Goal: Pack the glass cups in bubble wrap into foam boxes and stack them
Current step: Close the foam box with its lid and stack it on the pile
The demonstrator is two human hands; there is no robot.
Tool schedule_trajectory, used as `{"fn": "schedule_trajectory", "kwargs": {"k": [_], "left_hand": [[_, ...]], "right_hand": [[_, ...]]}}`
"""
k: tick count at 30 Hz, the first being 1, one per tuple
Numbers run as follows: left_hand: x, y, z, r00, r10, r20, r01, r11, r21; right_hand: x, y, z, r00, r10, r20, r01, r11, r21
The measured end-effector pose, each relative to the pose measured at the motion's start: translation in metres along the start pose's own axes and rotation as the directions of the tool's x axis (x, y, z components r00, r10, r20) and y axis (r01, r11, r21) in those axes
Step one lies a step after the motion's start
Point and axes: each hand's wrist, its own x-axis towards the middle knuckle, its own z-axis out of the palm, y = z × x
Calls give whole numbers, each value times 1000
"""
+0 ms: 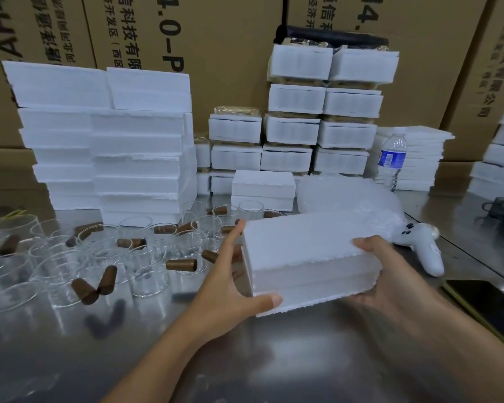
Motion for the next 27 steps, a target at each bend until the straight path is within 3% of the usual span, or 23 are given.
{"fn": "schedule_trajectory", "kwargs": {"k": [11, 15, 22, 24, 27], "left_hand": [[0, 0, 4, 1000, 4, 8, -4, 1000, 14], [2, -4, 4, 998, 16, -53, -16, 1000, -7], [9, -9, 12, 996, -49, -77, 47, 999, -28], [11, -12, 19, 991, -60, -119, 63, 998, 21], [13, -18, 30, 985, 30, -168, 18, 961, 277]], "right_hand": [[6, 5, 0, 999, -29, 12, 29, 999, 26], [12, -2, 5, 998, -58, 12, 56, 995, 78], [38, -38, 15, 994, -110, 24, 111, 994, -23], [52, -54, 22, 990, -141, -11, 141, 990, 18], [80, -75, 38, 989, -139, -45, 142, 985, 97]]}}
